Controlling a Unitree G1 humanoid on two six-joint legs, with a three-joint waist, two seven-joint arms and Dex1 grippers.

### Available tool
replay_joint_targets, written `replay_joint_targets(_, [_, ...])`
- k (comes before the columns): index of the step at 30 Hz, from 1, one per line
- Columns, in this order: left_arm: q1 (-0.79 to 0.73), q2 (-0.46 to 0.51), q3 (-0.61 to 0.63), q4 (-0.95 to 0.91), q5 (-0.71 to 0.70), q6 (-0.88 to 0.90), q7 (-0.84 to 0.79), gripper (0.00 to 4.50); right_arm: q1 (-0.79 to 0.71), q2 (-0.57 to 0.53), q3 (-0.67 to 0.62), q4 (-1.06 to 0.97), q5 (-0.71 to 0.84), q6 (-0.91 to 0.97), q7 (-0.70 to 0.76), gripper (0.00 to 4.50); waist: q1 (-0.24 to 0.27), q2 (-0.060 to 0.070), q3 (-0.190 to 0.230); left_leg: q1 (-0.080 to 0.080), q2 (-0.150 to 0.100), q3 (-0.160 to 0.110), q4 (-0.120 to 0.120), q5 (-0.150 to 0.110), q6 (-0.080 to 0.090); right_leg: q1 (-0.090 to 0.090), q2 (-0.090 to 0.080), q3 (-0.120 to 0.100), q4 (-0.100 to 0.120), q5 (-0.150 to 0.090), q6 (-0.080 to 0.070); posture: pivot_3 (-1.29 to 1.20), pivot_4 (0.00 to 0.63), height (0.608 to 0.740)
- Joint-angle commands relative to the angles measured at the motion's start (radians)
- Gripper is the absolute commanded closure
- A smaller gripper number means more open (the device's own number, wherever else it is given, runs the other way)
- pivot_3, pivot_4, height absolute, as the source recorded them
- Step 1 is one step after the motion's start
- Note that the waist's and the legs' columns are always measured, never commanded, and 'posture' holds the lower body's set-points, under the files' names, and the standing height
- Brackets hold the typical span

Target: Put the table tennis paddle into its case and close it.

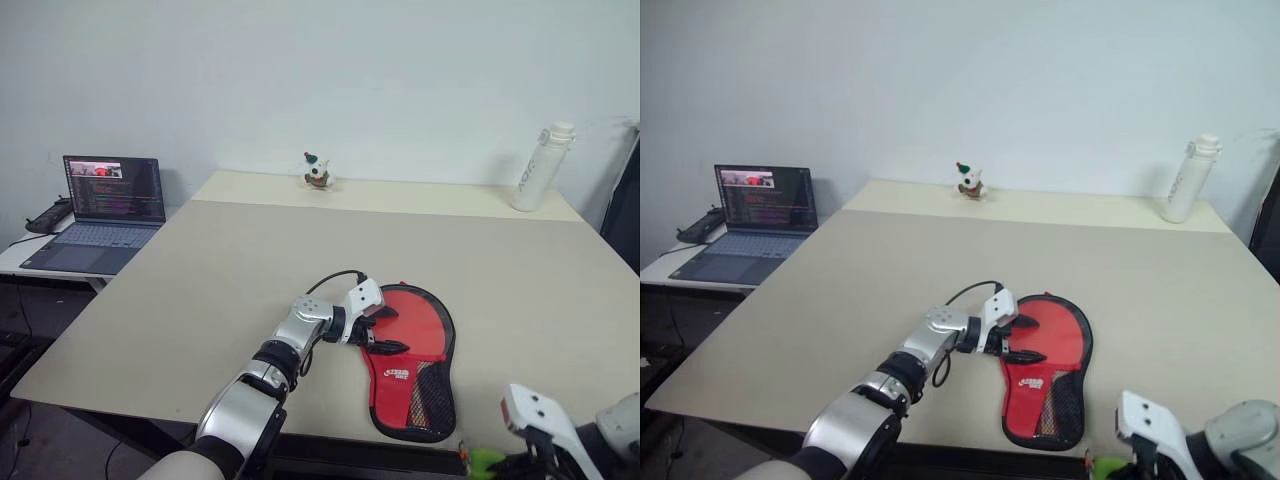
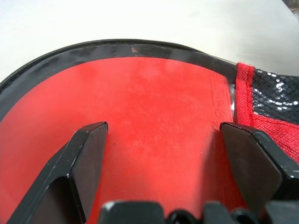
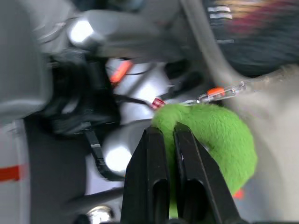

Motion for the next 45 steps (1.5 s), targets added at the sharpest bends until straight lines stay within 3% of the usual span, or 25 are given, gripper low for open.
replay_joint_targets(1, [0.006, -0.010, -0.028, 0.037, 0.043, 0.004, 0.015, 0.31, -0.003, 0.008, 0.007, -0.074, 0.071, 0.015, -0.019, 4.45, 0.000, 0.000, 0.000, 0.000, 0.000, -0.001, 0.000, 0.000, 0.000, 0.000, 0.000, -0.001, 0.000, 0.000, 0.000, 0.00, 0.150, 0.740])
replay_joint_targets(8, [0.009, -0.012, -0.027, 0.032, 0.045, 0.002, 0.020, 0.31, -0.112, 0.013, 0.070, -0.046, 0.120, 0.044, -0.082, 4.45, 0.001, 0.000, 0.000, -0.001, 0.000, -0.004, 0.000, 0.000, 0.000, 0.002, 0.000, -0.005, -0.001, 0.000, 0.000, 0.00, 0.150, 0.740])
replay_joint_targets(11, [0.013, -0.010, -0.026, 0.027, 0.044, 0.002, 0.018, 0.31, -0.165, -0.004, 0.049, -0.019, 0.175, 0.059, -0.059, 3.79, 0.000, 0.000, 0.000, -0.001, 0.000, -0.004, 0.000, 0.000, 0.000, 0.002, 0.000, -0.005, -0.001, 0.000, 0.000, 0.00, 0.150, 0.740])
replay_joint_targets(17, [0.014, -0.003, -0.015, -0.043, 0.017, -0.013, -0.013, 0.31, -0.376, 0.094, 0.043, 0.109, 0.259, 0.089, -0.161, 1.76, -0.002, 0.000, 0.001, -0.001, 0.000, -0.005, 0.000, 0.001, 0.000, 0.002, -0.001, -0.006, -0.001, 0.000, -0.001, 0.00, 0.150, 0.740])
replay_joint_targets(22, [0.071, 0.079, 0.024, -0.283, -0.056, 0.021, -0.087, 0.31, -0.525, 0.187, 0.089, 0.277, 0.163, -0.034, -0.191, 1.76, -0.010, 0.000, 0.003, -0.003, -0.001, -0.004, -0.001, 0.001, 0.001, 0.000, -0.002, -0.005, -0.001, 0.000, -0.001, 0.00, 0.150, 0.740])
replay_joint_targets(28, [0.281, 0.285, 0.140, -0.823, -0.229, 0.322, -0.095, 0.31, -0.673, 0.325, 0.185, 0.593, -0.036, -0.332, -0.170, 1.76, -0.034, 0.003, 0.006, -0.004, 0.002, -0.004, -0.004, 0.005, -0.005, -0.004, -0.001, -0.004, 0.000, -0.002, -0.005, 0.00, 0.150, 0.740])
replay_joint_targets(32, [0.429, 0.395, 0.228, -1.072, -0.316, 0.502, -0.029, 0.31, -0.737, 0.393, 0.217, 0.794, -0.110, -0.482, -0.106, 1.76, -0.048, 0.005, 0.007, -0.002, 0.003, -0.005, -0.005, 0.005, -0.006, -0.004, -0.001, -0.004, 0.001, -0.002, -0.005, 0.00, 0.150, 0.740])
replay_joint_targets(40, [0.586, 0.441, 0.330, -1.281, -0.372, 0.621, 0.163, 0.31, -0.887, 0.400, 0.221, 1.133, -0.198, -0.631, 0.017, 1.76, -0.039, 0.004, 0.009, -0.001, 0.001, -0.005, -0.003, 0.004, -0.004, 0.000, -0.006, -0.007, 0.002, -0.002, -0.005, 0.00, 0.150, 0.740])
replay_joint_targets(45, [0.584, 0.461, 0.312, -1.275, -0.360, 0.614, 0.201, 0.31, -0.982, 0.363, 0.210, 1.307, -0.262, -0.704, 0.057, 1.76, -0.037, 0.005, 0.010, -0.001, 0.001, -0.005, -0.004, 0.004, -0.004, -0.001, -0.006, -0.007, 0.002, -0.002, -0.005, 0.00, 0.150, 0.740])
